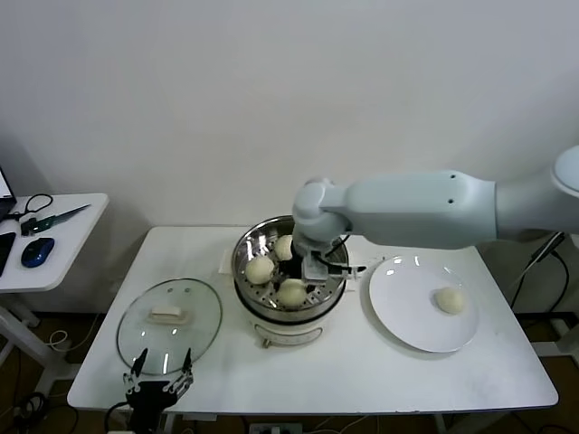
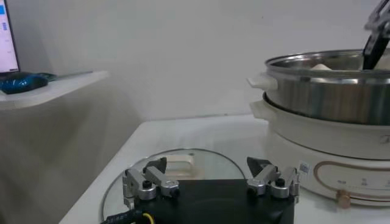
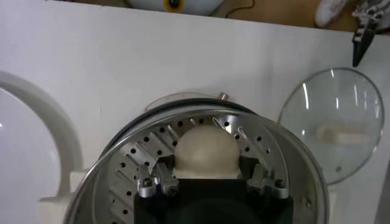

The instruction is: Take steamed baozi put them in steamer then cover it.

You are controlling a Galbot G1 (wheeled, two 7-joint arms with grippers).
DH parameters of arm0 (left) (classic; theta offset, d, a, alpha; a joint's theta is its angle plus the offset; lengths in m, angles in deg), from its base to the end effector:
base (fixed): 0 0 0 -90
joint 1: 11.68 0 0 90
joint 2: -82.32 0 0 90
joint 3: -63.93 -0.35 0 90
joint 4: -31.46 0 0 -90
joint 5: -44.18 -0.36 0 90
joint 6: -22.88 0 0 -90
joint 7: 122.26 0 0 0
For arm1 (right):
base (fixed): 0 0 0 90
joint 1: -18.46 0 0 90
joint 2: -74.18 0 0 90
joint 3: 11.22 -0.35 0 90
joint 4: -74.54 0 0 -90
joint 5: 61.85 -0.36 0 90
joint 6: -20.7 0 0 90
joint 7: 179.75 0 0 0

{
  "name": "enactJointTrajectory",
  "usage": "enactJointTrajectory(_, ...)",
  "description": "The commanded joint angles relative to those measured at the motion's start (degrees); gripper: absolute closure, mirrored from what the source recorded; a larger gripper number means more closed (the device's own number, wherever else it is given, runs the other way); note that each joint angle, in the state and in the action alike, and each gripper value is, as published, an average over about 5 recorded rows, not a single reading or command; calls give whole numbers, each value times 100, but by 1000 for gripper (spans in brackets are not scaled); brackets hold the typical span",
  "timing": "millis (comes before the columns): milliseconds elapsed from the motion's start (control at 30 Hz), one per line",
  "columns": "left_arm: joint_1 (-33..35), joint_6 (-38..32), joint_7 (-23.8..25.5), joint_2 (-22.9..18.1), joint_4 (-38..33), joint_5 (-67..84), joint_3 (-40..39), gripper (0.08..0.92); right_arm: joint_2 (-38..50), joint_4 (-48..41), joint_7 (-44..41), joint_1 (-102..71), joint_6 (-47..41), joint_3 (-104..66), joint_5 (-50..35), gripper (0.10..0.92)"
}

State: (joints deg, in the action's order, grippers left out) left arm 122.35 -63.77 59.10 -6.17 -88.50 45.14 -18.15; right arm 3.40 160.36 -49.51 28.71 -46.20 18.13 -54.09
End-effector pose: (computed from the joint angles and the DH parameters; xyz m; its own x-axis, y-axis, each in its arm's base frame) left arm 0.1046 0.0474 -0.3362 -0.9520 -0.0868 0.2936 -0.0624 0.9939 0.0914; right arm 0.4823 0.1717 -0.0916 -0.1231 -0.1651 0.9786 0.0369 -0.9861 -0.1617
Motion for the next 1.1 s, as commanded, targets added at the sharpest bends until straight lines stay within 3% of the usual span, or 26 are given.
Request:
enactJointTrajectory(33, 4, -3, -1, 5, 10, 2, 4, 177, -375, -483, -10, -455, 238, -56, 314, 331)
enactJointTrajectory(167, 8, -6, -5, 5, 11, 4, 8, 177, -406, -497, -107, -386, 268, -51, 196, 307)
enactJointTrajectory(333, 19, -17, -13, 7, 14, 9, 21, 177, -358, -501, -230, -156, 353, -70, -54, 219)
enactJointTrajectory(533, 28, -27, -18, -4, 1, 10, 16, 177, 234, -597, -987, 802, 474, 2, -1381, 203)
enactJointTrajectory(667, 36, -26, -17, -4, -8, 9, 25, 177, 983, -1195, -1598, 1522, 244, 229, -2353, 202)
enactJointTrajectory(833, 32, -19, -7, 9, -42, 23, 44, 177, 2297, -1781, -1952, 1910, -848, 921, -3460, 203)
enactJointTrajectory(967, 5, 6, 1, 27, -86, 107, 93, 177, 3316, -1924, -1715, 1464, -1517, 1262, -3411, 203)
enactJointTrajectory(1100, -39, 76, 45, 41, -107, 169, 98, 177, 3991, -2155, -1476, 280, -1867, 500, -2936, 203)
